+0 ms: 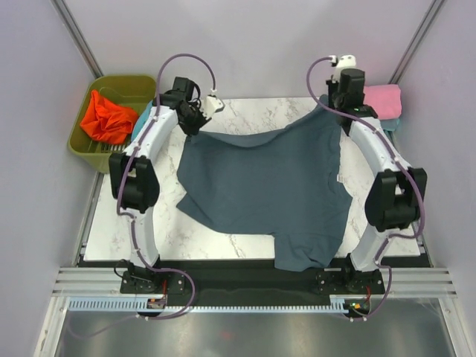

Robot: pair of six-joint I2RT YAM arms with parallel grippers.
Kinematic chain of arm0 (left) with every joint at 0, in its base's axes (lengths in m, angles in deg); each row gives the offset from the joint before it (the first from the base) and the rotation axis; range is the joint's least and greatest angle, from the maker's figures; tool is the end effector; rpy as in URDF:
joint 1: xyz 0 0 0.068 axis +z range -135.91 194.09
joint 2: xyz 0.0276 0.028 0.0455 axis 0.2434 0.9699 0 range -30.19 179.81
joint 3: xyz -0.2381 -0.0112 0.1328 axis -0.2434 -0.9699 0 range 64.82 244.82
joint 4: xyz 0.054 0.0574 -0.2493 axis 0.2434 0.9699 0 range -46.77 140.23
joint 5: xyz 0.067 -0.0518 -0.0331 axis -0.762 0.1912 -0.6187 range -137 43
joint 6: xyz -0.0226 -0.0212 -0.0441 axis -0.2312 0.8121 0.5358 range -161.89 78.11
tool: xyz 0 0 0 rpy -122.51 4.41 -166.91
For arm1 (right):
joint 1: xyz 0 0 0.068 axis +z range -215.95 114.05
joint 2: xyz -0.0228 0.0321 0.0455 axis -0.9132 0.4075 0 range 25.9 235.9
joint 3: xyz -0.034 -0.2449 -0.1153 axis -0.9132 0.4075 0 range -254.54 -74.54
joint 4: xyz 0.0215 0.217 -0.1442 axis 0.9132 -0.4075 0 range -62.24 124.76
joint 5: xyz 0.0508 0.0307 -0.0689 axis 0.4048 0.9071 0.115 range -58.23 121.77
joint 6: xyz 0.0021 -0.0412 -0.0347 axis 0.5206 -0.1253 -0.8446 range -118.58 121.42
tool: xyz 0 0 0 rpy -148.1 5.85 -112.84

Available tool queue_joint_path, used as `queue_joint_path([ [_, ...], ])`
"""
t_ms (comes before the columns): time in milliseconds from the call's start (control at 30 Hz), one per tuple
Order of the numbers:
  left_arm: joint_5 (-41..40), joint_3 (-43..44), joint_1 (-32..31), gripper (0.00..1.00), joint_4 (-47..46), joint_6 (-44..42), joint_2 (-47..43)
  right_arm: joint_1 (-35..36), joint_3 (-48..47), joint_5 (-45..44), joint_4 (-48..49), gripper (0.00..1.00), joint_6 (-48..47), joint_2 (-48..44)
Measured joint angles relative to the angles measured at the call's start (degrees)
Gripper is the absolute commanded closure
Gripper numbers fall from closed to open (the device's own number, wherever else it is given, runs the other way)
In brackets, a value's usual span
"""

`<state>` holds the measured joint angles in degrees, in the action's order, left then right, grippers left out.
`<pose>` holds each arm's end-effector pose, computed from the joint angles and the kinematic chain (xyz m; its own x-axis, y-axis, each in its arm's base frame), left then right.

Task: Fold and stack the t-shirts
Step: Flatten the tshirt out

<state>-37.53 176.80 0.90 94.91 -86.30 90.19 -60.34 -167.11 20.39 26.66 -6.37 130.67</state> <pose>0.4456 -0.1105 0.2703 -0.3894 0.8001 -0.4562 0.8083 0.5343 0.2472 0.4402 0.0363 0.3379 -0.3541 -0.1683 -0.9200 0.0407 0.9800 -0.1949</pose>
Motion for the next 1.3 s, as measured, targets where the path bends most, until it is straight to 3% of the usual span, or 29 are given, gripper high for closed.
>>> queue_joint_path([
  [333,5.2,3.7,0.0,0.98,1.2,4.0,-16.9,-11.9,-0.8,1.2,-7.0,1.0,5.6,-20.7],
  [633,12.9,4.0,-0.2,0.98,1.6,10.4,-30.9,-13.0,-5.0,4.0,-10.3,1.0,10.2,-34.1],
  [1000,17.1,-0.6,-3.2,0.98,0.9,13.1,-56.0,-13.0,-4.2,12.6,-17.4,1.0,10.0,-56.1],
  [1133,19.8,-4.0,-2.5,0.98,2.1,16.0,-64.4,-13.0,-8.9,14.5,-22.2,1.0,8.2,-62.6],
  [1300,22.7,0.0,1.8,0.98,2.0,20.7,-69.4,-13.0,-21.3,14.6,-25.6,1.0,6.5,-64.2],
])
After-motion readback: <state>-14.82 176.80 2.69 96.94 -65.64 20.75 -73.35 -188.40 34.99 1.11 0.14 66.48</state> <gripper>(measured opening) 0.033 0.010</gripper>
